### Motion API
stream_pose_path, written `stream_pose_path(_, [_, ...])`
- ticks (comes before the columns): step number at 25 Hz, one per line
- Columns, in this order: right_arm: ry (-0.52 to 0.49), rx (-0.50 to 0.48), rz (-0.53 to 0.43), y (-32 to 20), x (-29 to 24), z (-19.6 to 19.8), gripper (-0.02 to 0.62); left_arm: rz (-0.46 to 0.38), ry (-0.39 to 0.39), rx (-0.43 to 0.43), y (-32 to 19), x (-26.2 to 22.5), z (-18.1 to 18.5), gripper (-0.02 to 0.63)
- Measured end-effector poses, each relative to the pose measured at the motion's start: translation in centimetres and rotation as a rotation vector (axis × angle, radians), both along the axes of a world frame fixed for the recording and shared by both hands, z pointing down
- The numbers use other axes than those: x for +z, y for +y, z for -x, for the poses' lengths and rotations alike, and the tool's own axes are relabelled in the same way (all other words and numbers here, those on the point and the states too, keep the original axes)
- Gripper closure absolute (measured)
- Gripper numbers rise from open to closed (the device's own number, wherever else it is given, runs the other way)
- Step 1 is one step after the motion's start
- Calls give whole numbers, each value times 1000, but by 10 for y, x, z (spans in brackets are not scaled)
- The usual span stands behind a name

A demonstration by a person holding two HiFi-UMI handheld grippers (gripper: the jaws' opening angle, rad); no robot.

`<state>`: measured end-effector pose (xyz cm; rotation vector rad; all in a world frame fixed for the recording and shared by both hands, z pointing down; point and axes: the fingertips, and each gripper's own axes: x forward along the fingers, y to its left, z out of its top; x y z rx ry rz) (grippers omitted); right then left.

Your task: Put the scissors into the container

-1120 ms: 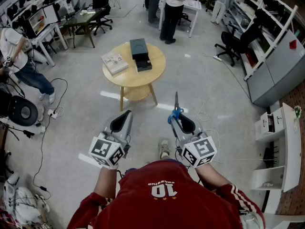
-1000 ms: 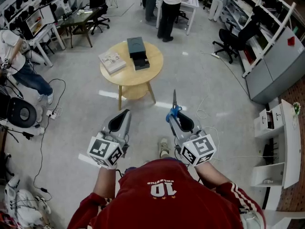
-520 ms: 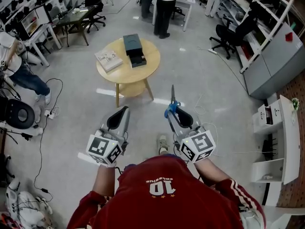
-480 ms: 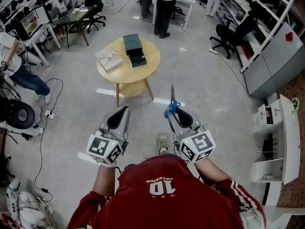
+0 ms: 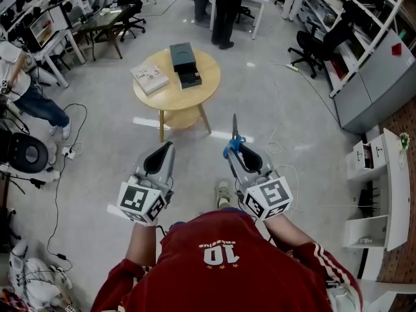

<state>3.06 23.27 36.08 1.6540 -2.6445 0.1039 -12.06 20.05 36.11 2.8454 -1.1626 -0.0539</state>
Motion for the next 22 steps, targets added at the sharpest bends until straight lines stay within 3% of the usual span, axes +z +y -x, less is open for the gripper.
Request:
stream_pose_path(12, [13,45,-30,-3,-3,-11,509,-40,-17,-78,0,3,6,604])
stream_pose_path(22, [-9,41,-37,-44,-7,-35,509,-49,5,-165,-41,-1,8,604])
